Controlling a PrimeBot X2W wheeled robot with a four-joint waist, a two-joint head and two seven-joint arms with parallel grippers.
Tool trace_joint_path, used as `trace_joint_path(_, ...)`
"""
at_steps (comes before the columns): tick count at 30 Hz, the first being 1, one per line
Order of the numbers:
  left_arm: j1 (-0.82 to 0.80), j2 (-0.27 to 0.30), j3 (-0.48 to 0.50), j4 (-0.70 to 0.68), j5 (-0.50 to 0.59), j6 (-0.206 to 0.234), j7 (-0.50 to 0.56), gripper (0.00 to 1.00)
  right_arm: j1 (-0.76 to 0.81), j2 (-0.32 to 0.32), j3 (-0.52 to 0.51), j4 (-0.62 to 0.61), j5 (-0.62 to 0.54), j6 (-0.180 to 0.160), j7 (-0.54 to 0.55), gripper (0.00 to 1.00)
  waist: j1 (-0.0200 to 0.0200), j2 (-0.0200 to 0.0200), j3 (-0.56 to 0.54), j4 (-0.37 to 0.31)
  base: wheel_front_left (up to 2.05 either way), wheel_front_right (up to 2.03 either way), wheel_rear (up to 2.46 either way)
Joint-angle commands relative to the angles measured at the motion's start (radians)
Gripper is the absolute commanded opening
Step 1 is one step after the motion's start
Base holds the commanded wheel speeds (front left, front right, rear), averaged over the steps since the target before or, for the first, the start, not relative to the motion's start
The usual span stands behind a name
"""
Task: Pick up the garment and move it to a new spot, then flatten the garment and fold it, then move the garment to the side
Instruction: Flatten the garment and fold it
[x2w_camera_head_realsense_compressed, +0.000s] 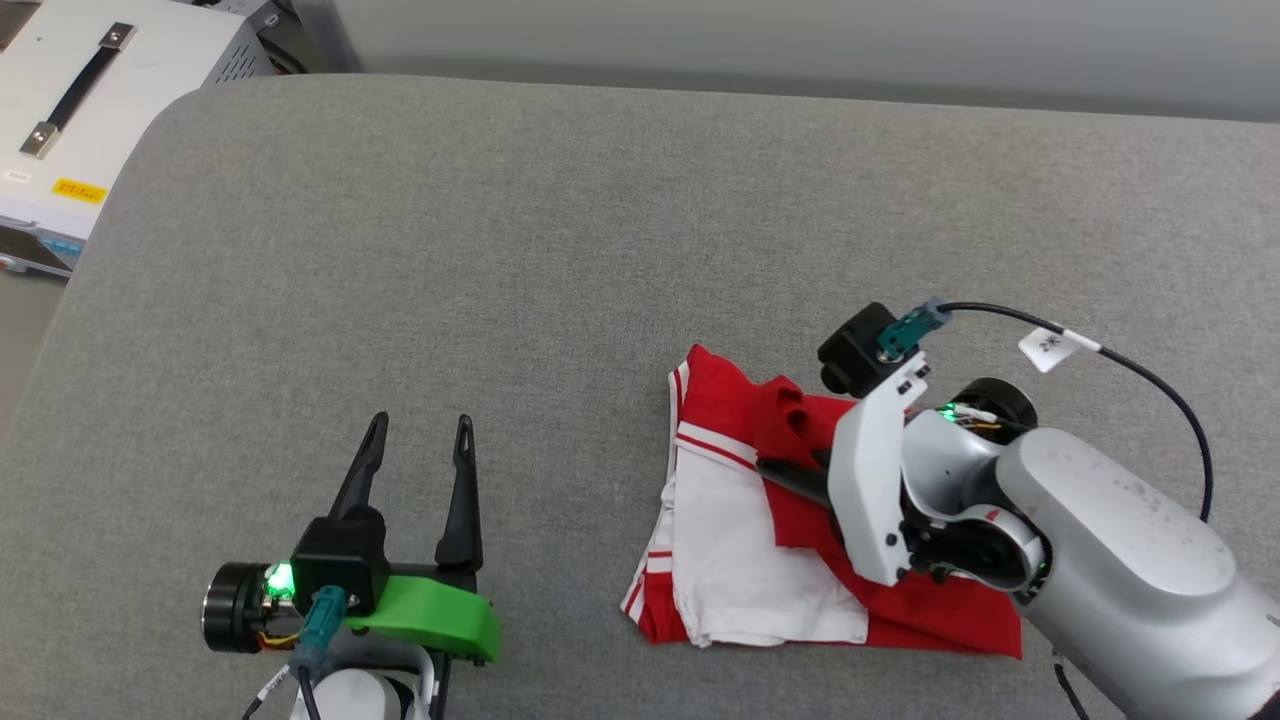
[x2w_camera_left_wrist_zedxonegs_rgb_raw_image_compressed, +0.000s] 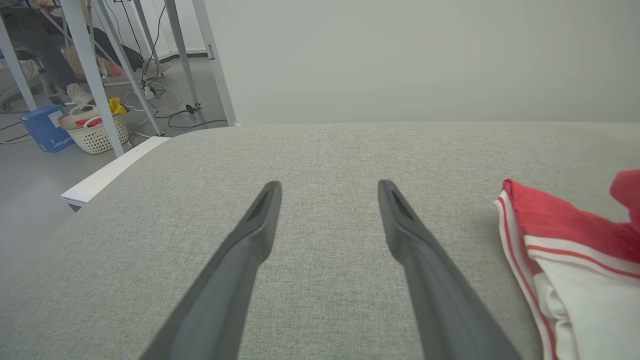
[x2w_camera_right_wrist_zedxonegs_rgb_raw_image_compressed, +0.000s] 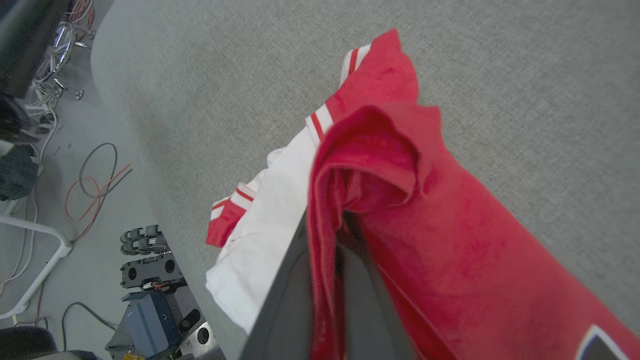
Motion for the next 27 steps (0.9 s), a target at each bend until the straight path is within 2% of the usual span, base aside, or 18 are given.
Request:
trace_joint_path(1, -0.022, -0.006, -0.002, 0.002, 0.007, -0.003, -0.006, 1.0, -0.026, 0.018, 0.019, 0.025, -0.005, -0.001, -0.017, 0.0, 0.0, 0.0, 0.009, 0.007, 0.0, 0.0, 0.0)
trace_joint_path(9, -0.043, -0.009, -0.006, 0.002, 0.005, 0.003, -0.006, 1.0, -0.07, 0.086, 0.108, 0.231, -0.037, -0.001, -0.137, 0.0, 0.0, 0.0, 0.034, 0.02, 0.0, 0.0, 0.0)
trace_joint_path(14, -0.042, -0.01, -0.005, 0.003, 0.0, 0.008, -0.006, 1.0, -0.072, 0.098, 0.158, 0.302, -0.029, -0.001, -0.191, 0.0, 0.0, 0.0, 0.036, 0.016, 0.0, 0.0, 0.0)
trace_joint_path(15, -0.036, -0.01, -0.003, 0.006, -0.001, 0.009, -0.006, 1.0, -0.077, 0.098, 0.172, 0.309, -0.02, -0.001, -0.213, 0.39, 0.0, 0.0, 0.029, 0.01, 0.0, 0.0, 0.0)
trace_joint_path(16, -0.033, -0.01, -0.002, 0.008, 0.0, 0.01, -0.006, 1.0, -0.079, 0.096, 0.177, 0.304, -0.011, -0.001, -0.228, 1.0, 0.0, 0.0, 0.022, 0.006, 0.0, 0.0, 0.0)
trace_joint_path(22, -0.013, -0.01, 0.005, 0.011, 0.006, 0.01, -0.006, 1.0, -0.086, 0.046, 0.152, 0.231, 0.001, -0.001, -0.366, 1.0, 0.0, 0.0, -0.027, -0.013, 0.0, 0.0, 0.0)
trace_joint_path(27, 0.015, -0.011, 0.016, 0.008, 0.011, 0.01, -0.006, 1.0, -0.069, -0.02, 0.065, 0.177, -0.067, -0.001, -0.534, 1.0, 0.0, 0.0, -0.07, -0.038, 0.0, 0.0, 0.0)
